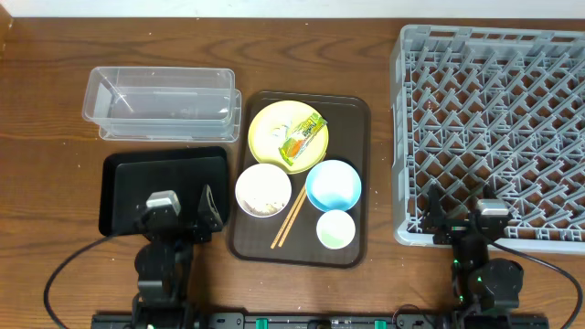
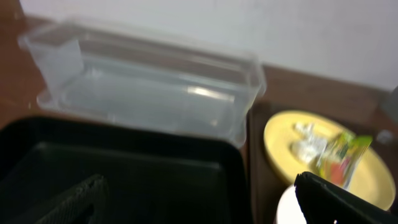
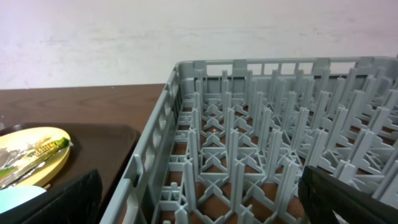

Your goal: Sort waste into correct bins and load items into the dishwasher rack

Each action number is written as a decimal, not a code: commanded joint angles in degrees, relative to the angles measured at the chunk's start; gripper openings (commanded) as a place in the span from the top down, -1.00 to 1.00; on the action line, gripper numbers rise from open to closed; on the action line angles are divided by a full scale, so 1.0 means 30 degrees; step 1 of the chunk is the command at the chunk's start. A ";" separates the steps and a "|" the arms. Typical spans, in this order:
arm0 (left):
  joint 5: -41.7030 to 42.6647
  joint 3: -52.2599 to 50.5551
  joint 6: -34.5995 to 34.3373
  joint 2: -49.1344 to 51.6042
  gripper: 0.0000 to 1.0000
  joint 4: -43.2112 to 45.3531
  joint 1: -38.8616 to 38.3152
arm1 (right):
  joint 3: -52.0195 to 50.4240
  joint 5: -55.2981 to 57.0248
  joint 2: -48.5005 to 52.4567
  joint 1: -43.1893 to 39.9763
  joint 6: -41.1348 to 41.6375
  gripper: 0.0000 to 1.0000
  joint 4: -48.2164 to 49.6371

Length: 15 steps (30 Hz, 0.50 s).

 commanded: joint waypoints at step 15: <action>0.2040 1.1774 0.0051 1.5249 -0.96 -0.3286 0.0095 | 0.9151 0.0758 1.0601 0.0102 0.0379 -0.98 -0.1989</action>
